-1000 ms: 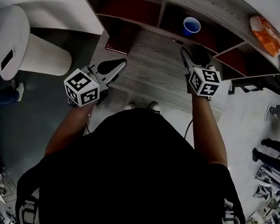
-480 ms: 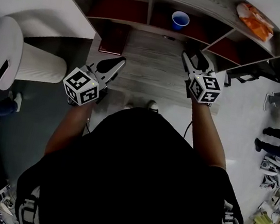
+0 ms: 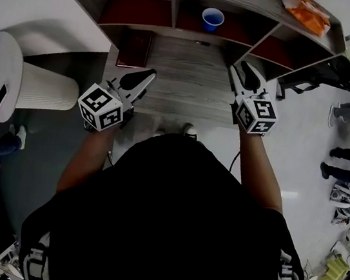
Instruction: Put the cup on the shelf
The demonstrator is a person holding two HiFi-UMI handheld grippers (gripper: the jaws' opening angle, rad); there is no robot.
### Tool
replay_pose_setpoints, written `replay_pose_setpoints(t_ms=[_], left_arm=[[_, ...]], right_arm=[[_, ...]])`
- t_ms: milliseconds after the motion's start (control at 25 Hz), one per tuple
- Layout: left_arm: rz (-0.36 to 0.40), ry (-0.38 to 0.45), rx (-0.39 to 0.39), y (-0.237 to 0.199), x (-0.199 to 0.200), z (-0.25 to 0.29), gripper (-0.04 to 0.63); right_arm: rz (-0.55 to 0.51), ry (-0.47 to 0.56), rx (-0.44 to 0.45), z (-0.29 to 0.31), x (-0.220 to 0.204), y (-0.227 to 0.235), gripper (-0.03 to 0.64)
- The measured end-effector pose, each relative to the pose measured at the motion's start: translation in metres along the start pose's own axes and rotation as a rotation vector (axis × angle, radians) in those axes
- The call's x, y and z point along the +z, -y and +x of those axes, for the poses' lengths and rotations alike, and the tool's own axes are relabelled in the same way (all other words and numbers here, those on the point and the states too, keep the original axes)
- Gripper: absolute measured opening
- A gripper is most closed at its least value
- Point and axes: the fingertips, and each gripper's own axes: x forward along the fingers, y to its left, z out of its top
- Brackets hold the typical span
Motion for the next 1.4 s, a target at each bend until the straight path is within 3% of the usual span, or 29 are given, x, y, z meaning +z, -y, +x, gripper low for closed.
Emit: replay_pose_setpoints(t_ms=[880,1400], left_arm=[[0.008,0.014,-0.019,0.008,0.005,0.013,0.018],[0.009,0.015,-0.024,0.004,0.004,0.014,0.018]], right_arm=[[-0.088,0.031,0.011,-0.022,0.023,-0.023,0.057],[-0.108,-0.008,0.026,-0.019,0.017,-0.029,0.049]])
